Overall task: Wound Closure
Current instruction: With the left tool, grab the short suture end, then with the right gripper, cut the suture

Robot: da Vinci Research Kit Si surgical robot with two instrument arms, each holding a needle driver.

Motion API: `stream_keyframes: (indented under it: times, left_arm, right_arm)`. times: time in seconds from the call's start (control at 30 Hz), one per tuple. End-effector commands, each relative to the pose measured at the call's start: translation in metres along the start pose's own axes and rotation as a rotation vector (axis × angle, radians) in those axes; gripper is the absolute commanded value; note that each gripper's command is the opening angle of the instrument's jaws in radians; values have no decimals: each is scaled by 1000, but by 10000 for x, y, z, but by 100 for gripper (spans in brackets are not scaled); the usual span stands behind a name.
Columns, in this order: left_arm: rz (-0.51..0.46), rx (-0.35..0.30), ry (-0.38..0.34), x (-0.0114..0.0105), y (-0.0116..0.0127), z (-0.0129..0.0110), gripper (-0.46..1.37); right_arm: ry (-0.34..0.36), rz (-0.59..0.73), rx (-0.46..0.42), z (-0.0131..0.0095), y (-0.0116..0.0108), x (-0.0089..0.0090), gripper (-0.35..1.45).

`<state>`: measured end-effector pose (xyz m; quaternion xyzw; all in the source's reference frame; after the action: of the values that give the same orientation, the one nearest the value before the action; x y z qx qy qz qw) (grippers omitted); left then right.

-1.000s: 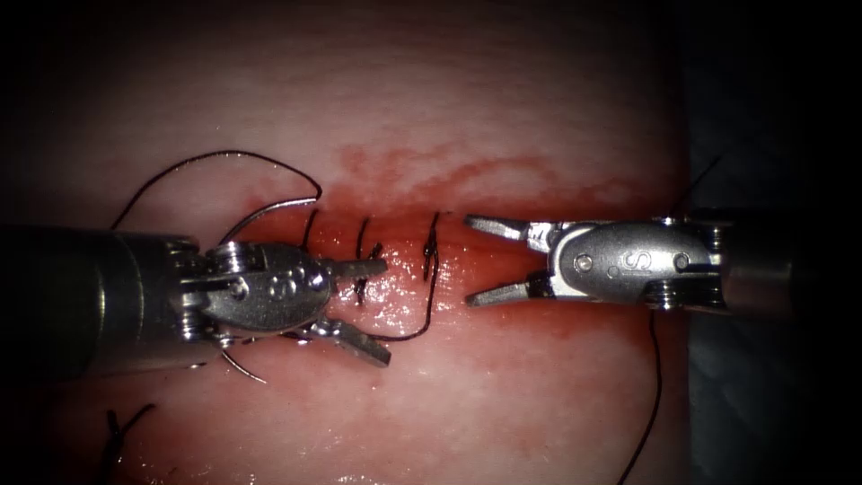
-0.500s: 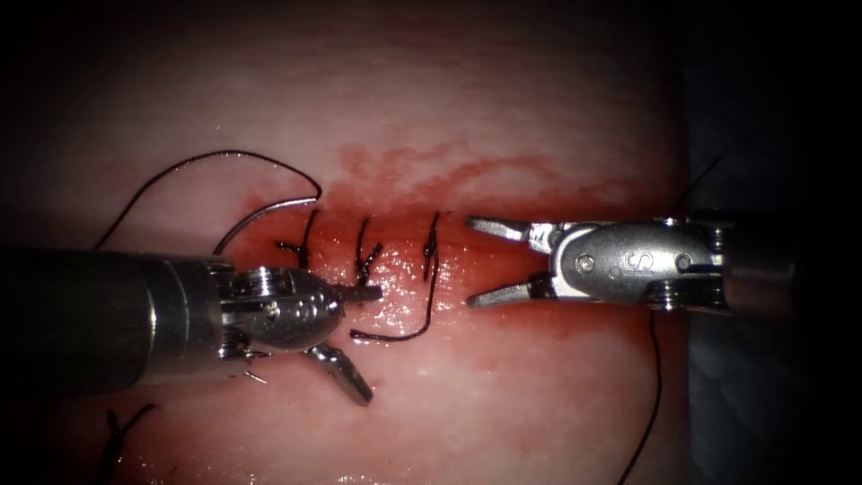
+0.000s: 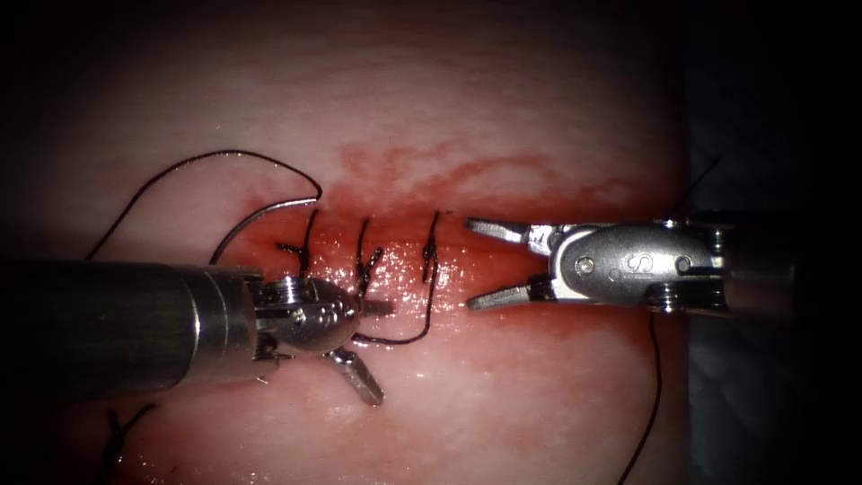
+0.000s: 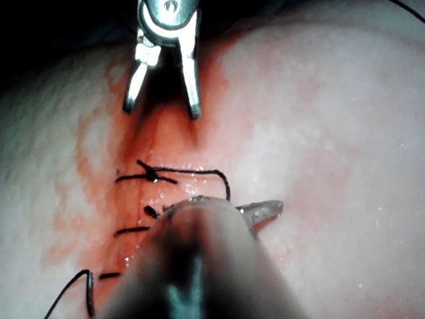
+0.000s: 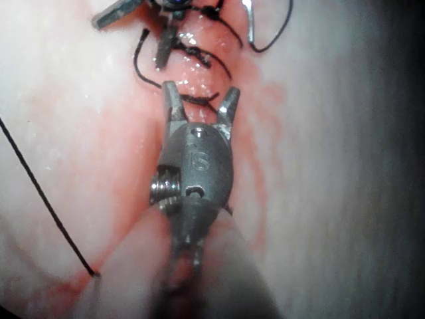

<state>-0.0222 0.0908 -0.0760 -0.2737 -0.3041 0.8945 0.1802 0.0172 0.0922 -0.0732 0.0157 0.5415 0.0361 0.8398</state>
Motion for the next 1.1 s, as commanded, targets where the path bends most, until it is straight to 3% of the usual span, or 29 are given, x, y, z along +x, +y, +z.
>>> stream_keyframes:
  times: [0.03,0.13,0.27,0.37,0.6,0.77,1.1]
  left_arm:
    - [0,-11,-12,-2,0,3,60]
    - [-3,-9,-30,-6,-1,7,49]
    - [-23,-5,-50,-8,-3,9,15]
    - [-55,36,-34,-7,-8,7,-33]
    - [-80,148,-47,2,-19,-7,-35]
    - [-102,212,-13,16,-20,-25,-35]
    - [-119,239,0,38,-16,-56,-35]
  right_arm:
    - [0,0,0,0,0,1,85]
    - [1,2,1,-1,0,2,85]
    - [1,3,1,-1,1,4,84]
    - [2,3,2,-1,0,5,84]
    - [2,3,2,-2,-1,4,84]
    - [-1,-7,13,-1,-4,3,85]
    - [12,-93,17,10,-8,-6,117]
